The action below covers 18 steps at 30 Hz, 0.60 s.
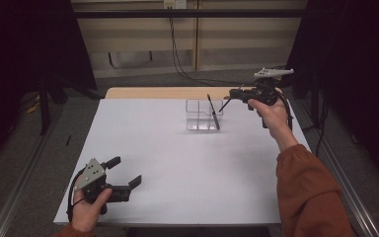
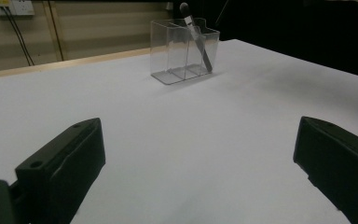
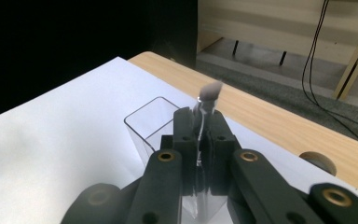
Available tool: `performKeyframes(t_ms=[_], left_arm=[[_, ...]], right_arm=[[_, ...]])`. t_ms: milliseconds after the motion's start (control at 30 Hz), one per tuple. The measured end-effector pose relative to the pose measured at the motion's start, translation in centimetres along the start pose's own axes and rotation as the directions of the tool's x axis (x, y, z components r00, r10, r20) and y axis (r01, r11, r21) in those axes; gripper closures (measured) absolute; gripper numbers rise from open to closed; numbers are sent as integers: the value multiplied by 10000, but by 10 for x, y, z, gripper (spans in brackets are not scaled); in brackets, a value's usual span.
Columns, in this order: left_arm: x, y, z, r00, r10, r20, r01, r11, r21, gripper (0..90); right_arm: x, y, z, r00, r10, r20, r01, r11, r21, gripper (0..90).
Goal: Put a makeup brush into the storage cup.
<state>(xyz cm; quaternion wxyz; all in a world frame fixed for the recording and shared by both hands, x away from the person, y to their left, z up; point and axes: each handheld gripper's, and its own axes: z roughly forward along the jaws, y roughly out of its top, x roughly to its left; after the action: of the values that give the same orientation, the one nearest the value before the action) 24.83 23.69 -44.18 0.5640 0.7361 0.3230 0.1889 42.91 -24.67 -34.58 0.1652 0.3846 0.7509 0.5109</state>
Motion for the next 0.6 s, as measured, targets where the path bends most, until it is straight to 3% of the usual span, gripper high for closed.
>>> performKeyframes(t_ms=[600], left_arm=[[0, 0, 0, 9999, 128, -33, -128, 9999, 32, 23]], right_arm=[[-3, -9, 25, 9999, 164, -41, -161, 9977, 661, 861]])
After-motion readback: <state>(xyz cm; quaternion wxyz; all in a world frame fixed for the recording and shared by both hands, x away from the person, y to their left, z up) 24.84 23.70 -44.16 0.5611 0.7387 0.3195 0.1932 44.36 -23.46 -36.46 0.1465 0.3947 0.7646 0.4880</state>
